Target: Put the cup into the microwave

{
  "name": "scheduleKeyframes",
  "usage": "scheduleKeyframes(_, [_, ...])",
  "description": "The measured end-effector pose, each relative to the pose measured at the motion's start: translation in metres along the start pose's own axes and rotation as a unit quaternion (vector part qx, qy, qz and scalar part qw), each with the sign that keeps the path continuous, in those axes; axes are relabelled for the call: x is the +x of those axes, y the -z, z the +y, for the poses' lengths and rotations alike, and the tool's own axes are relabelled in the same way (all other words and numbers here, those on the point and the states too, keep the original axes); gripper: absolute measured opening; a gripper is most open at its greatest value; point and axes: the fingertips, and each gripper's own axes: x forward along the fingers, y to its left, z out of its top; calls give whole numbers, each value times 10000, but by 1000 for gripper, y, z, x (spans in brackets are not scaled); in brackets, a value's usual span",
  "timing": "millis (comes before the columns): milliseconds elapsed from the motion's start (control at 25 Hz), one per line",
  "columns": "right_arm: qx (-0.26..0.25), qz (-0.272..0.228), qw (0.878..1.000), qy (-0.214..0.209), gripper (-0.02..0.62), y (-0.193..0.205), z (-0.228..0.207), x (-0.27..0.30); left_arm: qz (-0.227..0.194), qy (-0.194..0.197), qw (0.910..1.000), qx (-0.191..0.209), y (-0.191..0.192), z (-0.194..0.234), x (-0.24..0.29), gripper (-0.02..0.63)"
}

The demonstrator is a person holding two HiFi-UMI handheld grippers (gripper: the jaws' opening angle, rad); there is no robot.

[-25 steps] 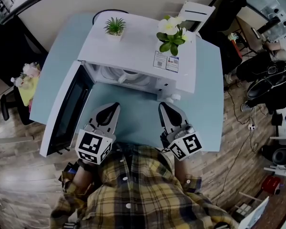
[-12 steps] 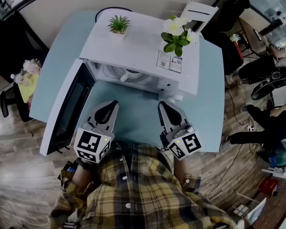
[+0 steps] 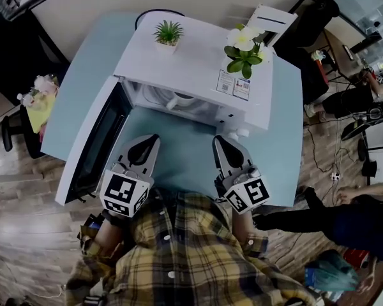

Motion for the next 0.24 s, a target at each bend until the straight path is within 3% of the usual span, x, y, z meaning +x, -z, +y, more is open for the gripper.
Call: scheduleKeyframes(240, [-30,26,10000,-7,2,1,2,3,33,174,9994,281,0,0,-4,-9])
